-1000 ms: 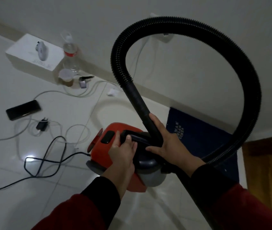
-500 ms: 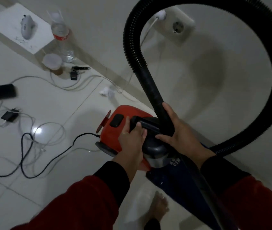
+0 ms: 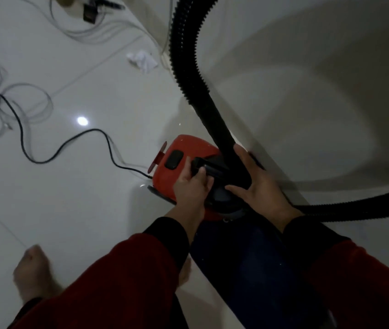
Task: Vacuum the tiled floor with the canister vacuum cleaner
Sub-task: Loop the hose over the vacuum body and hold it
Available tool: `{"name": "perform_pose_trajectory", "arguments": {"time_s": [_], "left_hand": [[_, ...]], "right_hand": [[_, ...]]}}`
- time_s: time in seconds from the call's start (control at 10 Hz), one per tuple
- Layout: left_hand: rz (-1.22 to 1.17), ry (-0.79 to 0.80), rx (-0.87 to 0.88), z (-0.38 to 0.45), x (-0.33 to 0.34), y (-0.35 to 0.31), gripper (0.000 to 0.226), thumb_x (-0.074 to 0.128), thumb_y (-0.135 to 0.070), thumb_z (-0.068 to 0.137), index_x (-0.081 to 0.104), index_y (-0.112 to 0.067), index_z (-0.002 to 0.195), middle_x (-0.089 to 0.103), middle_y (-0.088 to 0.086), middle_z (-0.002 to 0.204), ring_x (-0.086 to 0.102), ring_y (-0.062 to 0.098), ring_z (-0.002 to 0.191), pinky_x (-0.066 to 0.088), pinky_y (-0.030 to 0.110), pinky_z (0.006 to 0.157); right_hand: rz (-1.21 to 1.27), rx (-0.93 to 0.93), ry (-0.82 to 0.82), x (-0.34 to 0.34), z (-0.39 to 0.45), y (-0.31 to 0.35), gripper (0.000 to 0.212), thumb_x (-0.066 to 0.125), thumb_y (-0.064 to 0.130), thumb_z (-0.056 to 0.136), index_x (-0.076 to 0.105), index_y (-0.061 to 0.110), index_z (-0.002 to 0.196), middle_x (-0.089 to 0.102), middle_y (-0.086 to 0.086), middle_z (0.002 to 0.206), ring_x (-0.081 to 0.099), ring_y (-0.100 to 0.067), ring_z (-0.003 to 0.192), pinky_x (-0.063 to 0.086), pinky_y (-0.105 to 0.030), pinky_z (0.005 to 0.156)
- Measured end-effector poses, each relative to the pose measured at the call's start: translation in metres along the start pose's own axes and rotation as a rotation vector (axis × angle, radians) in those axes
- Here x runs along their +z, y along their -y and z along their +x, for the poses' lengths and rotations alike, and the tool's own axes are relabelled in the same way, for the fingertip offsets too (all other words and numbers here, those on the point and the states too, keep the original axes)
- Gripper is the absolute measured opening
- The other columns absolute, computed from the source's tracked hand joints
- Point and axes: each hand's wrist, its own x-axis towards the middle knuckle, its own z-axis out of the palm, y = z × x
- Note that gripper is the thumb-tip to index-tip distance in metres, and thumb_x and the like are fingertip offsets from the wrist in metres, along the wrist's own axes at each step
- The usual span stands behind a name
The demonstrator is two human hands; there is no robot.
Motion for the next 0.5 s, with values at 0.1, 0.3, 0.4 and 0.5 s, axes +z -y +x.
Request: {"name": "perform_pose_trajectory", "arguments": {"time_s": [0.1,0.3,0.4,0.5], "left_hand": [[0.003,-0.036,-0.029,0.015,-0.005,0.037,0.055,0.049,0.0,0.096,0.038,-0.02,0.145,0.061,0.004,0.111,0.061,0.009,0.086,0.055,0.011,0.063],[0.058,0.077,-0.052,0.019,-0.018,0.079,0.06,0.043,0.001,0.098,0.028,-0.027,0.149,0.059,0.007,0.124,0.06,0.019,0.107,0.053,0.023,0.088],[0.177,0.16,-0.051,0.014,-0.011,0.065,0.055,0.038,0.0,0.099,0.028,-0.04,0.135,0.062,-0.002,0.102,0.062,0.009,0.088,0.054,0.014,0.069],[0.499,0.167,-0.052,-0.003,-0.034,0.045,0.04,0.056,-0.008,0.089,0.049,-0.041,0.111,0.063,-0.001,0.094,0.062,0.017,0.085,0.056,0.028,0.073]], "right_hand": [[-0.017,0.004,0.03,0.013,-0.009,-0.038,0.094,0.072,0.007,0.084,0.014,0.063,0.132,0.047,0.01,0.12,0.038,0.017,0.108,0.028,0.01,0.084],[-0.011,0.012,0.012,0.029,-0.031,-0.083,0.087,0.071,0.005,0.085,0.023,0.061,0.133,0.056,-0.01,0.118,0.047,0.004,0.101,0.032,0.007,0.086],[-0.08,-0.052,0.008,0.028,-0.034,-0.084,0.099,0.068,0.005,0.087,0.009,0.064,0.139,0.057,-0.013,0.116,0.051,-0.005,0.103,0.031,0.001,0.093],[-0.251,-0.008,0.011,0.029,-0.049,-0.068,0.103,0.063,0.011,0.092,-0.01,0.069,0.137,0.055,-0.013,0.122,0.056,-0.024,0.106,0.045,-0.025,0.094]]}}
